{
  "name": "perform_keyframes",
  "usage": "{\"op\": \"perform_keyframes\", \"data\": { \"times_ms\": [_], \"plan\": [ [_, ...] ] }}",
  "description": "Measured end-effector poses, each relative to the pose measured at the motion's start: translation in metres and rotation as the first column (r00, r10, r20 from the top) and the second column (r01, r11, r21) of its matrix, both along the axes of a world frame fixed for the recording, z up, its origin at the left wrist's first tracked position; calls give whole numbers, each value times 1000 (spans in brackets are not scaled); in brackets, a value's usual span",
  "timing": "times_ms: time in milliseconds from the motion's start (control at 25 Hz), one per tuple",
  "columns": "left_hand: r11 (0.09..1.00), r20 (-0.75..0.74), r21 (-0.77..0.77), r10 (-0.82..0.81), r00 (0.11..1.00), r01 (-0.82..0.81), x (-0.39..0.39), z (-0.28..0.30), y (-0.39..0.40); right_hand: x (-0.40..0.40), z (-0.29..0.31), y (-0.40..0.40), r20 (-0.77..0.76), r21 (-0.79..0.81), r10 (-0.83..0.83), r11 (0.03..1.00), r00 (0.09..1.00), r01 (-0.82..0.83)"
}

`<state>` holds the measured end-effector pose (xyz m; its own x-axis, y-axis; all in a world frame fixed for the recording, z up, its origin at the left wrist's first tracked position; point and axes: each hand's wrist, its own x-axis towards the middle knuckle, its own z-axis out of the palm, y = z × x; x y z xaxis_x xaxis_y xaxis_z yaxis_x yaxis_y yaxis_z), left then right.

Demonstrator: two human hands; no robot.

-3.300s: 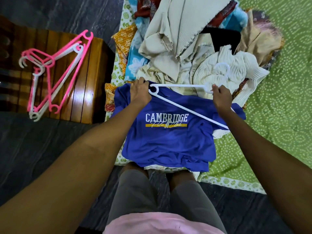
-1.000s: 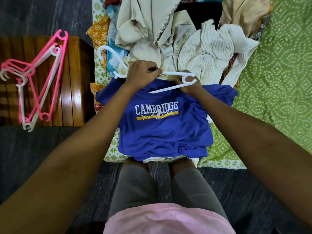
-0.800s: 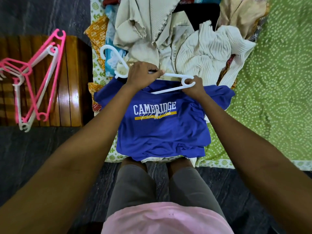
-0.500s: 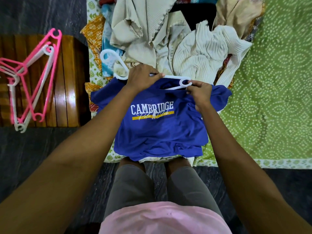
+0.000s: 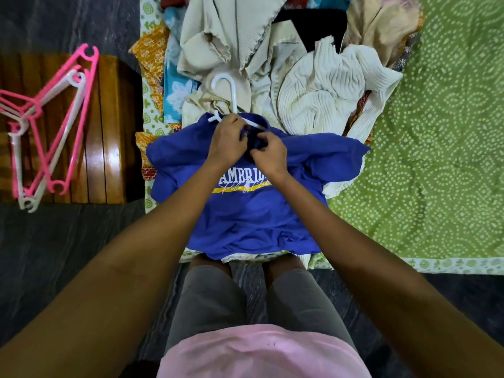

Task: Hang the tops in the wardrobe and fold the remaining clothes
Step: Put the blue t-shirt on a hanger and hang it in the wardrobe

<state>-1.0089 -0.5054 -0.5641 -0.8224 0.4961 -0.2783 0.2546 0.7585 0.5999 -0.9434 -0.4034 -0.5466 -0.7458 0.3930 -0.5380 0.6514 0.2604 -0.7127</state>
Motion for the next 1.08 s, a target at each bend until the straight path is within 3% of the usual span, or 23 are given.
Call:
{"op": "perform_keyframes", "data": {
  "times_ms": [80,200,280,400,520,680,840,920,1000,1080],
  "plan": [
    [990,-40,-33,138,990,-139,1,-8,-24,10,-8,1,80,-132,-64,989,995,74],
    [941,-19,-108,321,947,-321,-9,-19,-59,12,-11,17,-61,70,-141,987,988,145],
    [921,-5,-198,340,940,-335,-18,-26,-75,4,-20,35,-69,218,-129,966,989,141],
    [911,27,-276,326,945,-306,-29,-33,-87,-14,-37,55,90,242,35,969,995,-56],
    [922,37,-282,287,957,-266,-41,-37,-91,-25,-48,55,236,251,225,926,945,-283],
    [957,55,-253,162,985,-144,-51,-37,-104,-28,-51,60,176,201,352,901,919,-383],
    [903,30,-323,308,951,-283,-47,-42,-142,-15,-46,84,182,239,131,956,975,-173],
    [895,39,-319,340,940,-310,-38,-46,-148,-16,-41,82,146,331,44,939,988,-91],
    [904,58,-262,364,930,-338,-33,-46,-140,-30,-37,71,39,385,49,921,998,-61],
    [914,84,-197,376,923,-355,-30,-45,-127,-53,-34,54,-13,259,89,962,996,-83]
  ]
}}
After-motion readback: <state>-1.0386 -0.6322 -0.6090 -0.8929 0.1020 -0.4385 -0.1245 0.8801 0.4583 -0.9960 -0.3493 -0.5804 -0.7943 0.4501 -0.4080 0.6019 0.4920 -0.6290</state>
